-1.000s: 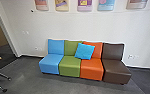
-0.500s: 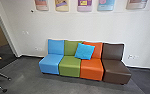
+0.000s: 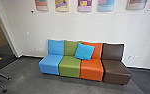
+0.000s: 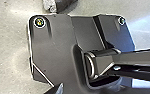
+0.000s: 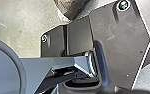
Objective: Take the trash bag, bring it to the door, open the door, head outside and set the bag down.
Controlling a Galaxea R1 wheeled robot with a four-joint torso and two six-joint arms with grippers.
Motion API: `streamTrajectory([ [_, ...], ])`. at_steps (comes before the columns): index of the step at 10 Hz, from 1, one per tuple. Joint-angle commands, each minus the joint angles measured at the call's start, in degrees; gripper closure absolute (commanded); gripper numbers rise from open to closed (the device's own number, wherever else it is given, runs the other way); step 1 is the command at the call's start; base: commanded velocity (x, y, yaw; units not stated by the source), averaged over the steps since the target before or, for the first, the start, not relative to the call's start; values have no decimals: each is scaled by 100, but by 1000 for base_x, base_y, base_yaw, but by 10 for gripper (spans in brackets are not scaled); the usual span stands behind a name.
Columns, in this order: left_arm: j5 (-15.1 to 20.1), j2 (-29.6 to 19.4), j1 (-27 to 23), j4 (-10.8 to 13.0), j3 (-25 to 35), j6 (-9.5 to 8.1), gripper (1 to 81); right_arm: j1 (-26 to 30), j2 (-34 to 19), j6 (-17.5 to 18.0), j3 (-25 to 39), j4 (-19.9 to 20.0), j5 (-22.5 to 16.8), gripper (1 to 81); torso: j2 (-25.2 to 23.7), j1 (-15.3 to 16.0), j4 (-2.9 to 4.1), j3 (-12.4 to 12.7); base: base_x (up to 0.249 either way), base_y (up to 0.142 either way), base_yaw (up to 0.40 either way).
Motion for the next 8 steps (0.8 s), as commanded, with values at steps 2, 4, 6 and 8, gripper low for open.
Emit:
streamTrajectory([
  [2, 284, -362, -328, -101, 303, -278, 10, 143, -1041, 103, 1258, -4, -270, 10, -724, 463, -279, -495, 0, 0, 0],
  [4, 301, -459, -451, -92, 347, -445, 10, 186, -1411, 121, 1725, -3, -261, 10, -1607, 1027, -379, -1141, 0, 0, 0],
  [6, 310, -477, -548, -101, 347, -508, 10, 257, -1665, 121, 1997, 40, -261, 10, -1375, 872, -301, -925, 0, 0, 0],
  [8, 494, -521, -697, -101, 356, -613, 10, 389, -2000, 130, 2340, 120, -261, 10, -1786, 1136, -378, -1308, 0, 0, 0],
])
